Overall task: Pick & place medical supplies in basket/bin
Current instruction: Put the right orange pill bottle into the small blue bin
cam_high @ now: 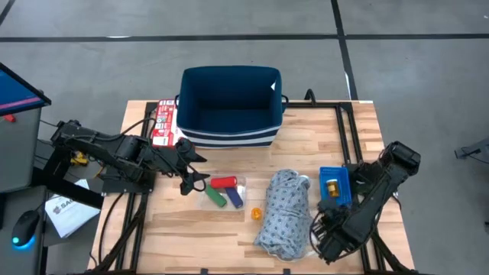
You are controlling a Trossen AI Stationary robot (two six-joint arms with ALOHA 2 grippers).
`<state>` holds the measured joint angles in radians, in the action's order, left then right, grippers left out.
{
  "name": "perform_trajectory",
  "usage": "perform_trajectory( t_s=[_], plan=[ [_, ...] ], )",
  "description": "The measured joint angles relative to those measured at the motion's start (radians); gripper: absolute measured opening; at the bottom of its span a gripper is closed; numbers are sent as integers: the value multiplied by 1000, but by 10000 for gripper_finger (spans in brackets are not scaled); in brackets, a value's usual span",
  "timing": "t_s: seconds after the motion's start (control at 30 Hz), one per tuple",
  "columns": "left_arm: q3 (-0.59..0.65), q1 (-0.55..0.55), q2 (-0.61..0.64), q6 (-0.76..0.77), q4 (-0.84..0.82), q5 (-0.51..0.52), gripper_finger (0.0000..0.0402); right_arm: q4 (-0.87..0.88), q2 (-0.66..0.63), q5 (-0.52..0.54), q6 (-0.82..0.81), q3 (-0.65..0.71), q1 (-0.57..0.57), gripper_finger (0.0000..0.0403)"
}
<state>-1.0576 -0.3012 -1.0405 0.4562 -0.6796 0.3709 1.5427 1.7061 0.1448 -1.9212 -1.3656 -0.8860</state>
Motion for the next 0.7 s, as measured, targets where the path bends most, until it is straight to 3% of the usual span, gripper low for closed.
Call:
perform_trajectory(
  t_s=[0.23,0.53,0.7],
  plan=[
    [0,0,0,-14,7,27,266,20,-66,19,67,65,98,169],
    [0,0,0,-43,18,30,266,5,-243,-16,67,334,246,169],
    [0,0,0,-60,17,29,266,-103,-346,-24,124,463,342,169]
  ],
)
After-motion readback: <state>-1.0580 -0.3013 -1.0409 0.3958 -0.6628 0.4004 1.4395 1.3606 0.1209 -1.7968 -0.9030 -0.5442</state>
